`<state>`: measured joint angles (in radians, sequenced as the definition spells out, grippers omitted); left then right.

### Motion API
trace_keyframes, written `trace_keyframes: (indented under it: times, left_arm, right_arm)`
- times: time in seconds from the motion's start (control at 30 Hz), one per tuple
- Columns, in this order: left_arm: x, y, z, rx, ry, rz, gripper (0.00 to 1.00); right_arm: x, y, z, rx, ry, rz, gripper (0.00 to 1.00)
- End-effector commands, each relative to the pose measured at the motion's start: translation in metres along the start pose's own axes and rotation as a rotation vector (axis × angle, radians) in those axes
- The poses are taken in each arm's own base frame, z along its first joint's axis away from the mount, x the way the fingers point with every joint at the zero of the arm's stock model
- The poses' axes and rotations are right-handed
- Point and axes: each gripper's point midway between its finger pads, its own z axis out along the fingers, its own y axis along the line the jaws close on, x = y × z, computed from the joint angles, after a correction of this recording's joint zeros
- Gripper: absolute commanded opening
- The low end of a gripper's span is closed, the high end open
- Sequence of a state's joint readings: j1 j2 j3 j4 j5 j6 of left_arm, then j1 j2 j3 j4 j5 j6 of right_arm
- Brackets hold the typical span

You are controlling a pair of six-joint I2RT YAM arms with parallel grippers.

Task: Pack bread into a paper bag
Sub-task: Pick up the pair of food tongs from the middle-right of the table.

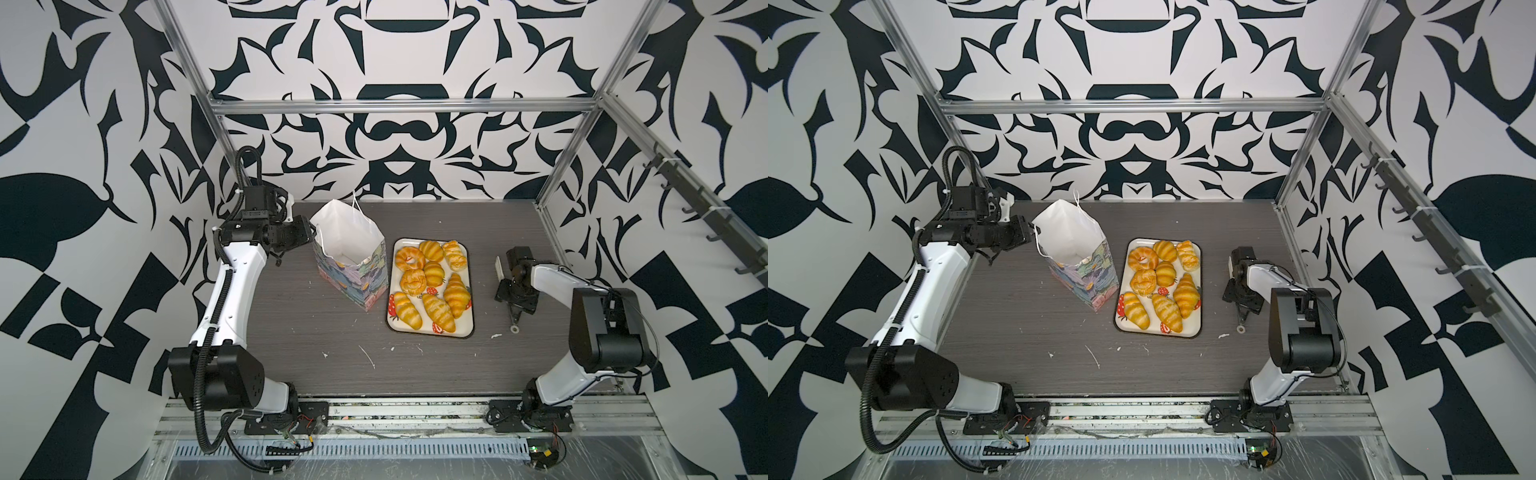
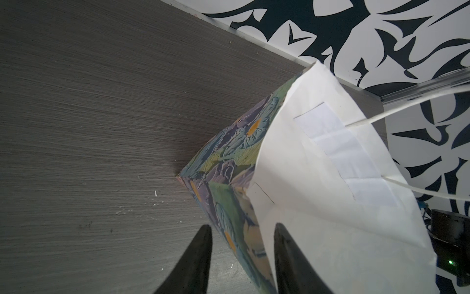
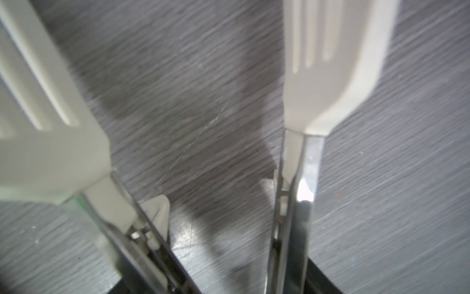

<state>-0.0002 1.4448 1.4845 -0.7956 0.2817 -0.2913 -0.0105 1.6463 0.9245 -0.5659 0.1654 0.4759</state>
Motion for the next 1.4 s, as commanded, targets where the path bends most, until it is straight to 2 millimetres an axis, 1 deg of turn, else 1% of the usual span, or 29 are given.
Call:
trace_keyframes:
  times: [0.0,0.17,0.23,0.4,0.63,0.87,0.9,0.97,1.07,1.13,1.23,1.33,1.37]
  left_arm:
    - [0.006,-0.002,-0.002,0.014,0.015,-0.012,0.43]
    - [0.006,-0.003,-0.002,0.016,0.016,-0.012,0.43]
    - [0.006,-0.002,-0.002,0.015,0.016,-0.011,0.43]
    - [0.006,-0.003,-0.002,0.016,0.016,-0.012,0.43]
    - [0.006,-0.003,-0.002,0.016,0.015,-0.012,0.43]
    - [0.004,-0.002,-0.003,0.007,0.01,-0.011,0.43]
    - [0.004,-0.001,-0.003,0.006,0.011,-0.01,0.43]
    - [0.004,-0.002,-0.003,0.006,0.01,-0.01,0.43]
    - [0.005,-0.001,-0.003,0.005,0.011,-0.01,0.43]
    - [0.005,-0.001,-0.003,0.006,0.01,-0.009,0.43]
    - [0.004,-0.002,-0.004,0.006,0.008,-0.009,0.43]
    - [0.004,-0.002,-0.005,0.005,0.005,-0.007,0.43]
    - [0.004,-0.002,-0.006,0.003,0.005,-0.006,0.43]
  right_arm:
    - [-0.007,0.002,-0.012,-0.008,-0.038,-0.001,0.65]
    - [-0.007,0.005,-0.019,-0.035,-0.063,-0.007,0.56]
    - [-0.007,0.005,-0.022,-0.036,-0.067,-0.011,0.55]
    - [-0.007,0.005,-0.029,-0.045,-0.083,-0.012,0.46]
    - [-0.007,0.007,-0.039,-0.048,-0.096,-0.024,0.44]
    - [-0.007,0.008,-0.061,-0.063,-0.133,-0.034,0.4]
    - [-0.01,0.003,-0.064,-0.035,-0.153,-0.033,0.39]
    - [-0.01,0.002,-0.07,-0.037,-0.164,-0.033,0.37]
    - [-0.01,0.002,-0.078,-0.039,-0.179,-0.039,0.36]
    - [-0.011,0.002,-0.082,-0.04,-0.185,-0.041,0.33]
    - [-0.01,0.004,-0.086,-0.039,-0.19,-0.054,0.33]
    - [-0.008,0.006,-0.095,-0.034,-0.201,-0.077,0.32]
    - [-0.009,0.008,-0.101,-0.033,-0.213,-0.088,0.32]
